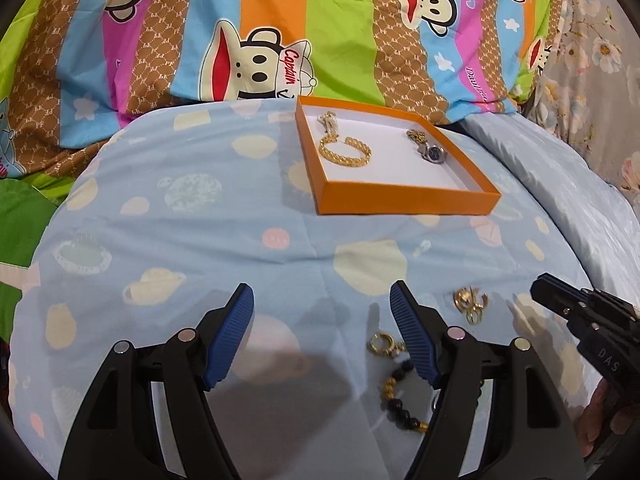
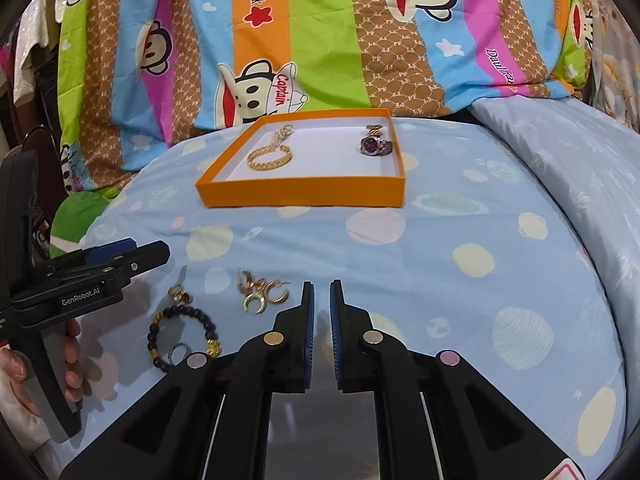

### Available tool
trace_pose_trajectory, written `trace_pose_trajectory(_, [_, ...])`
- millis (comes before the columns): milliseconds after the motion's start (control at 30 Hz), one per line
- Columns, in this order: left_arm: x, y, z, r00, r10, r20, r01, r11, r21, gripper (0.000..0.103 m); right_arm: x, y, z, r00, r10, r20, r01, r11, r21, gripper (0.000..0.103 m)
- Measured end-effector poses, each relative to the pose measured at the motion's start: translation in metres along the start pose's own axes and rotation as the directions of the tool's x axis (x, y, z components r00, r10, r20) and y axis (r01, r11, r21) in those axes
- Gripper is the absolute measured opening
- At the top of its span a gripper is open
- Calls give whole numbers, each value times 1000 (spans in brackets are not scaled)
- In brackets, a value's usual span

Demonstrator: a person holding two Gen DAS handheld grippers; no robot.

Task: Organize jewelry
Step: 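Move the left tool to the black bead bracelet while the right tool approaches the gold hoop earrings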

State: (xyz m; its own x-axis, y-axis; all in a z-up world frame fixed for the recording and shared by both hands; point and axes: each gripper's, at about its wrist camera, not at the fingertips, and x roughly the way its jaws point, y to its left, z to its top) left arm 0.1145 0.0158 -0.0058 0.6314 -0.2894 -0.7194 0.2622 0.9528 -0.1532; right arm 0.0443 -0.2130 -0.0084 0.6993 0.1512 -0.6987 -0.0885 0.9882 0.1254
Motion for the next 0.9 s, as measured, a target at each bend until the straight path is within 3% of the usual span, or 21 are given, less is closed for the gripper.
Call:
trace_pose_trajectory(133, [-6, -9, -9, 1000, 16, 4, -16, 999, 31, 68, 2, 12, -9, 1000, 21, -21, -22, 1000, -13, 13])
trace_pose_trajectory(300, [-10, -12, -17, 1000, -17, -13, 17, 999, 34, 68, 1, 18, -14, 999, 35, -22, -35, 999, -8, 21])
trace_pose_trajectory(667, [-17, -29, -41, 993, -82, -87, 88, 994, 71, 74, -2, 20, -18, 999, 35, -14, -35, 999, 3, 23])
trace_pose_trajectory(767, [-16, -35, -43, 994, -66, -92, 75, 992, 99, 73, -3, 19, -18, 999, 35, -11, -35, 999, 11, 25])
trace_pose_trajectory(900, [-12, -36, -43, 994, -50, -98, 60, 992, 107, 57, -3, 19, -17, 999, 36, -9, -36, 999, 12, 27])
